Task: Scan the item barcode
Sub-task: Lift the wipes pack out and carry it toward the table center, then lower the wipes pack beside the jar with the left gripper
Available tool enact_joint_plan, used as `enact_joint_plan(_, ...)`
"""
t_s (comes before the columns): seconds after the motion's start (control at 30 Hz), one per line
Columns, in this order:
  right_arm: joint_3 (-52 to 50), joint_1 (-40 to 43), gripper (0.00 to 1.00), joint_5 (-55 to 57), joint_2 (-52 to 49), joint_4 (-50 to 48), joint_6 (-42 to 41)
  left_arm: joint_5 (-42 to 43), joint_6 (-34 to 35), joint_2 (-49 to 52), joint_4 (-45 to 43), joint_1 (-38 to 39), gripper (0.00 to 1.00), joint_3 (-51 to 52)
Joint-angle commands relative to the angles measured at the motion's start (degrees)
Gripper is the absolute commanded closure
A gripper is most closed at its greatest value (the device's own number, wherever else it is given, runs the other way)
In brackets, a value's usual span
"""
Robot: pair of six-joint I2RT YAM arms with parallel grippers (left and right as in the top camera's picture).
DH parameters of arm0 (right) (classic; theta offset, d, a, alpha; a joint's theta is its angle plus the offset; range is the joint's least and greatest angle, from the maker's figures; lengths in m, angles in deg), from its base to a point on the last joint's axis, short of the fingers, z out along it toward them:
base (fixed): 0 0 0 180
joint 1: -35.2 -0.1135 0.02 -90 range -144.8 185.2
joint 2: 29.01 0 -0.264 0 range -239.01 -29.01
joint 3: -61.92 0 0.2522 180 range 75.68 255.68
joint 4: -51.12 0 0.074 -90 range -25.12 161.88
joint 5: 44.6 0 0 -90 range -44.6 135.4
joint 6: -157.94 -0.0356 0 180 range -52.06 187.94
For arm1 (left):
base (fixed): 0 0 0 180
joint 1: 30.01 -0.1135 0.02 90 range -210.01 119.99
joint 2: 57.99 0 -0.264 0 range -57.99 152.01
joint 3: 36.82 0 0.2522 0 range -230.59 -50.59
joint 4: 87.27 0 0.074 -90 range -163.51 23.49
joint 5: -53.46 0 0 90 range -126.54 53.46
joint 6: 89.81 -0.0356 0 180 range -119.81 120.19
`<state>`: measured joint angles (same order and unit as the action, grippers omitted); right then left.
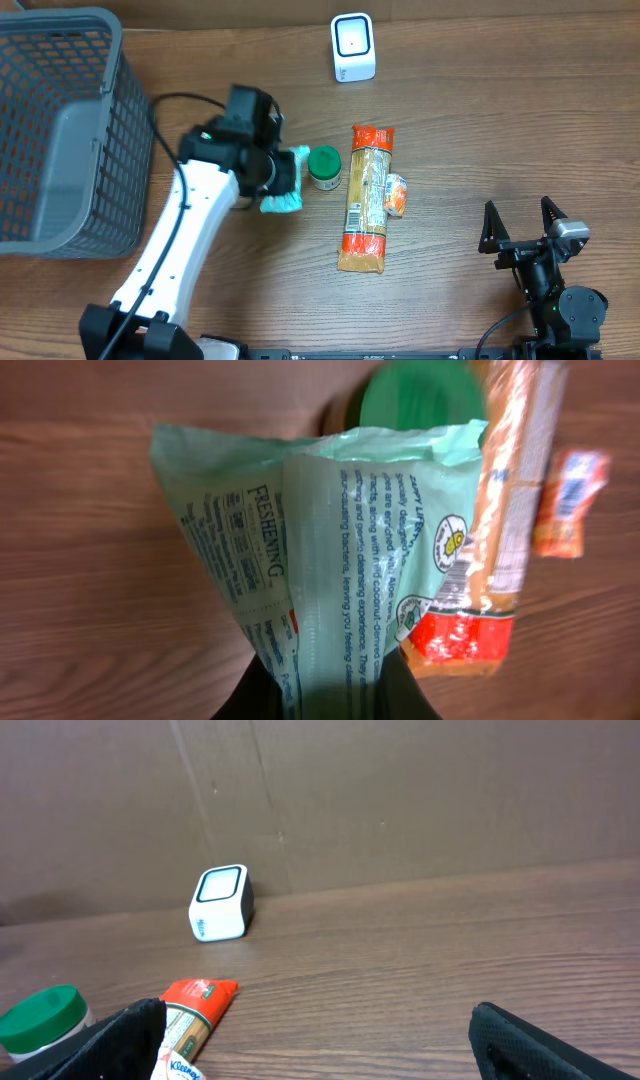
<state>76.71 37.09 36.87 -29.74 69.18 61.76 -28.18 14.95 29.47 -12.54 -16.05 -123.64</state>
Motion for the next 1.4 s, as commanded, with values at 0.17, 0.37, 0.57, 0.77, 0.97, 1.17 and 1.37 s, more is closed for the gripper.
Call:
enact_joint_plan(0.17,-0.59,0.37,0.00,0.74,0.57,-0.20,0.17,0.07,5.35,-0.02,-12.55,4.17,0.96,14.49)
enact_joint_plan(0.37,-0.59,0.37,0.00,0.74,0.57,-0.20,0.17,0.26,8.26,-0.02,-20.20,5.66,0.96,21.66)
enact_joint_plan(0.57,-0.59,0.37,0.00,0.74,0.57,-0.20,0.17,0.22,8.59,-0.02,-24.39,6.80,0.96,25.44)
enact_joint_plan(0.77,-0.59,0.37,0.00,0.74,0.57,-0.20,0.17,0.31,8.66,0.00,-24.90,7.02,0.96,26.10)
enact_joint_plan(0.97,-0.59,0.37,0.00,0.74,0.57,-0.20,0.17,0.20,8.66,0.00,-25.24,8.24,0.96,26.10)
enact_joint_plan(1.17,-0.59,0.37,0.00,0.74,0.57,-0.20,0.17,-0.11,8.66,0.02,-26.03,8.20,0.93,26.10)
enact_joint_plan(1.37,-0.59,0.37,0.00,0.72,0.57,-0.20,0.15,-4.28,8.68,0.02,-24.87,8.13,0.91,26.10)
